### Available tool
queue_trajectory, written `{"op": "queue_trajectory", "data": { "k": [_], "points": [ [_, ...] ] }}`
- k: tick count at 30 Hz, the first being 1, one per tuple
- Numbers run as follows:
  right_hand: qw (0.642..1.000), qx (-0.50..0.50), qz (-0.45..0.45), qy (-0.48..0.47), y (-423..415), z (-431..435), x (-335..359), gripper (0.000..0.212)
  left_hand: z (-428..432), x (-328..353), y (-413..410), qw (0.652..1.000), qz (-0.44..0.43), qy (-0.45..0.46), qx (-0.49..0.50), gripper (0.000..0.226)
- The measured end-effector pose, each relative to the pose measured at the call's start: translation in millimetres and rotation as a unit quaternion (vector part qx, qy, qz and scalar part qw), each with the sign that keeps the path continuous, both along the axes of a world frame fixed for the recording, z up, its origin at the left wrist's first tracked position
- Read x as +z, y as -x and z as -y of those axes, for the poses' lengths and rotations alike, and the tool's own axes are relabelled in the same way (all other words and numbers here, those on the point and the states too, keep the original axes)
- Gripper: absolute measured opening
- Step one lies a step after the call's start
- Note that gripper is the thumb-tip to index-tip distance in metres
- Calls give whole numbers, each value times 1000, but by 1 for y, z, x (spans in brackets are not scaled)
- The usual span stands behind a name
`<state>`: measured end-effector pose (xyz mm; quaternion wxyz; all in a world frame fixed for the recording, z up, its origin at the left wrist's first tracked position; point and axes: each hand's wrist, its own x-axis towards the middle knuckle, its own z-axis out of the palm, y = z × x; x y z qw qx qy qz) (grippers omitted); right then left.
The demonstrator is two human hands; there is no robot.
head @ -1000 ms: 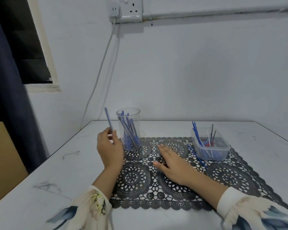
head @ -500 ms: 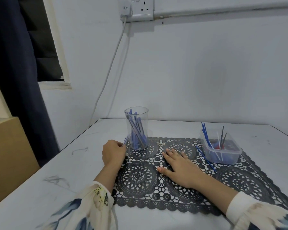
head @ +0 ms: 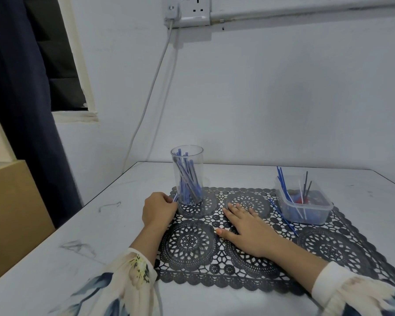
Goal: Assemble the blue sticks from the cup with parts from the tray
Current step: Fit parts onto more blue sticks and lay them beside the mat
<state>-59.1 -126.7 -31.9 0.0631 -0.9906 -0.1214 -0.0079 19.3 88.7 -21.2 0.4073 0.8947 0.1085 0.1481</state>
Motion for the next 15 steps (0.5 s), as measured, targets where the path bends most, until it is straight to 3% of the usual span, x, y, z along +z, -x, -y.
{"op": "queue_trajectory", "data": {
  "k": [9, 15],
  "points": [
    [1000, 0, -2, -5, 0, 0, 0, 106, -2, 1, -2, 1000, 18, 13, -3, 12],
    [1000, -1, -2, -3, 2, 0, 1, 100, 1, 23, 3, 988, 138, 62, -14, 16]
  ]
}}
